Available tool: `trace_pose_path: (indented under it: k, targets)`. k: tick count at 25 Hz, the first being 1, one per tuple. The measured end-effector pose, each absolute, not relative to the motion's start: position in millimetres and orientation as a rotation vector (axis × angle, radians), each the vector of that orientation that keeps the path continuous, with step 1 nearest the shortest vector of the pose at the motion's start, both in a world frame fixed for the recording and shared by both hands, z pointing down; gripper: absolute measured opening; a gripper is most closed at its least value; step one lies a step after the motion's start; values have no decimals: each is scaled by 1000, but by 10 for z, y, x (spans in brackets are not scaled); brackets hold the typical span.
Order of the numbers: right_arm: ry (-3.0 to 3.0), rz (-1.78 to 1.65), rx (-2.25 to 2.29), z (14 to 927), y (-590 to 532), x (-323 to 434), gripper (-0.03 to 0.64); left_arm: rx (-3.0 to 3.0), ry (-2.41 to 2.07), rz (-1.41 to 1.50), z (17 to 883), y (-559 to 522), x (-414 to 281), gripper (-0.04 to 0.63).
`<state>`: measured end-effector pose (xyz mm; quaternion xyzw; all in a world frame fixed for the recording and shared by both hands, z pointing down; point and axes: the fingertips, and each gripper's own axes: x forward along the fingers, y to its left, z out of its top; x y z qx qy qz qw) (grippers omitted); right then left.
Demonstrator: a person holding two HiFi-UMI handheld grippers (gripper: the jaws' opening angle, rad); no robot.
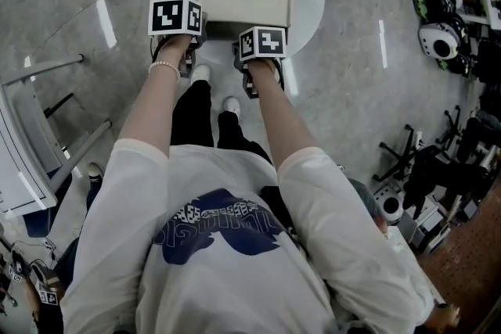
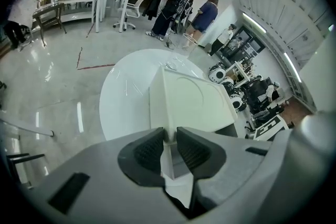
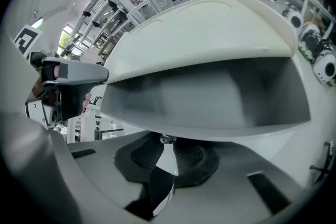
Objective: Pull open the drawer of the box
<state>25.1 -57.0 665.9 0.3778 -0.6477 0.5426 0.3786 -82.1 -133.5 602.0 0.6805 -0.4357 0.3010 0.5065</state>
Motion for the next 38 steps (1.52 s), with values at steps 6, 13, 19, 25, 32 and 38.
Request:
trace_pose_path:
  k: [6,13,19,25,32,38]
  targets:
    - [-1653,1392,965,6662,-502,259,49,1636,-1056,731,6024,-1334,-817,84]
    - [-1657,1399,968,6666,-420,267,49,1630,-1061,732,6028,-1327,-810,84]
    - [-1656,1397,966,6661,-376,258,49,1621,-1073,729,6023,-1327,-821,84]
    - [-1658,1400,959,6675,-286,253,49,1611,-1085,724,6026,-1320,-831,83]
    - [-1661,1399,958,6665,-244,244,49,1603,-1095,719,6024,-1321,-847,83]
    - [-1661,1400,956,6647,-192,237,49,1590,-1103,722,6006,-1321,-861,83]
